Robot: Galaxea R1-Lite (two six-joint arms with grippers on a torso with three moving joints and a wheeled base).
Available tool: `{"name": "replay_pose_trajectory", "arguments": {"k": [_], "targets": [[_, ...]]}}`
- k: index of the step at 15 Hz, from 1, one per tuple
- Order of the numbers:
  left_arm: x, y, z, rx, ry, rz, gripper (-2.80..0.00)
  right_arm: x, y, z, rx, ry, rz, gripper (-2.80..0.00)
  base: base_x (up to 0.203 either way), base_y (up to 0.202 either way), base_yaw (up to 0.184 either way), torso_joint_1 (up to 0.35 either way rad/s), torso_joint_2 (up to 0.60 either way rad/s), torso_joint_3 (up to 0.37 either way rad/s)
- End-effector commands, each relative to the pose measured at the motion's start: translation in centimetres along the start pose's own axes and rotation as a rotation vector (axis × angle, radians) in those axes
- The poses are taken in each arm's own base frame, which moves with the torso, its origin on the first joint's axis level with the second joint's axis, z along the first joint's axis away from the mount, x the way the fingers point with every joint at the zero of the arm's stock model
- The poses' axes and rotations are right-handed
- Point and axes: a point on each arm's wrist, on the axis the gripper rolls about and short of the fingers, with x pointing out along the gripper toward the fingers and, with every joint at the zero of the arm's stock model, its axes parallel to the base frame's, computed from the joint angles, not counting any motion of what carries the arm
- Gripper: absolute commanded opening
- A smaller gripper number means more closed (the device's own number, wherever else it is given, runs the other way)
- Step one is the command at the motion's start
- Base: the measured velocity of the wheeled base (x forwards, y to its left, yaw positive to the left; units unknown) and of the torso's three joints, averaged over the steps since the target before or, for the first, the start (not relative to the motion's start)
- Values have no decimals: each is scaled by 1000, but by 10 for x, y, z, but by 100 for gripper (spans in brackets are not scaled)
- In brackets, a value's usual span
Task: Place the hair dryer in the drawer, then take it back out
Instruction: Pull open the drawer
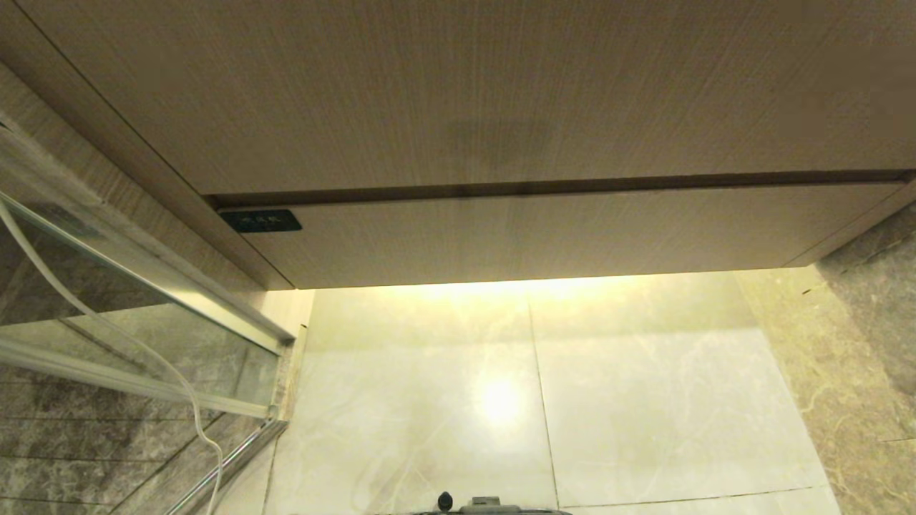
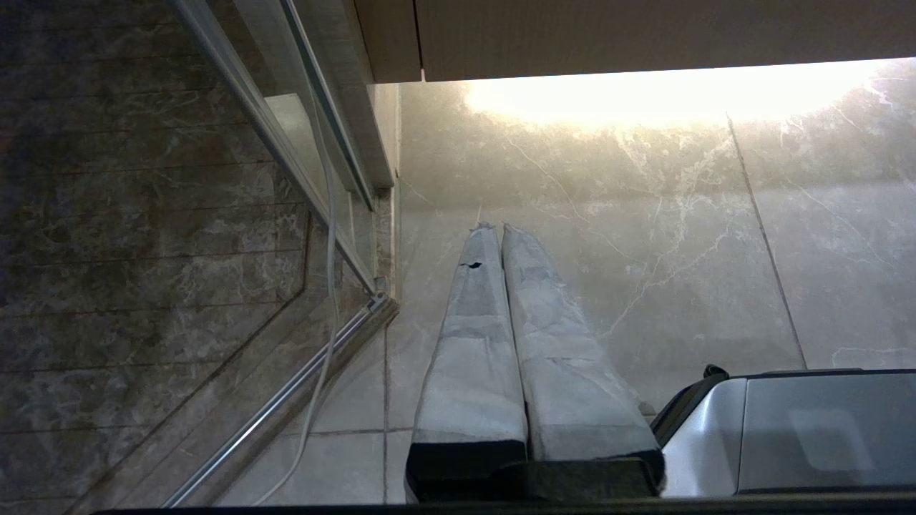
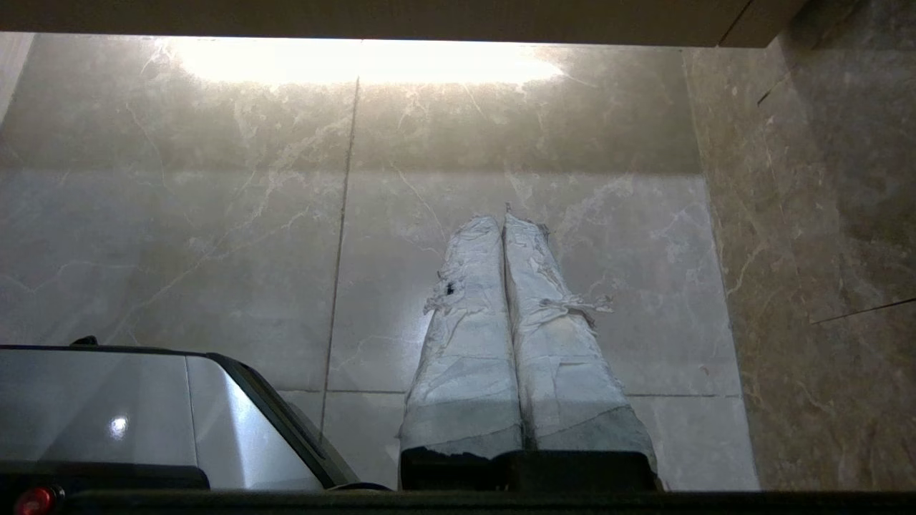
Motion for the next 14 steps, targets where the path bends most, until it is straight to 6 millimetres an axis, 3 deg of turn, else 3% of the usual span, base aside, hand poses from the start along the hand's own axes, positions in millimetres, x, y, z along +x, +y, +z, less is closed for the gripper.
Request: {"name": "replay_pose_trajectory", "arguments": {"k": [1, 2, 4, 6, 7, 10, 12, 14], "targets": [[0, 0, 0, 0, 0, 0, -280, 0, 0, 0, -2, 0, 2, -280, 0, 0, 0, 0, 0, 0], [0, 0, 0, 0, 2, 0, -280, -1, 0, 5, -6, -14, 9, -280, 0, 0, 0, 0, 0, 0], [0, 0, 0, 0, 2, -1, -280, -11, -1, 42, -7, -88, 71, -280, 0, 0, 0, 0, 0, 0], [0, 0, 0, 0, -1, -1, -280, -26, -3, 111, -9, -135, 136, -280, 0, 0, 0, 0, 0, 0], [0, 0, 0, 0, 2, 0, -280, -21, -5, 145, -4, -97, 172, -280, 0, 0, 0, 0, 0, 0], [0, 0, 0, 0, 0, 0, -280, 34, -8, 217, 29, 152, 290, -280, 0, 0, 0, 0, 0, 0], [0, 0, 0, 0, 1, 0, -280, 77, -6, 233, 38, 326, 388, -280, 0, 0, 0, 0, 0, 0], [0, 0, 0, 0, 1, -1, -280, 124, 2, 231, 1, 489, 493, -280, 0, 0, 0, 0, 0, 0]]}}
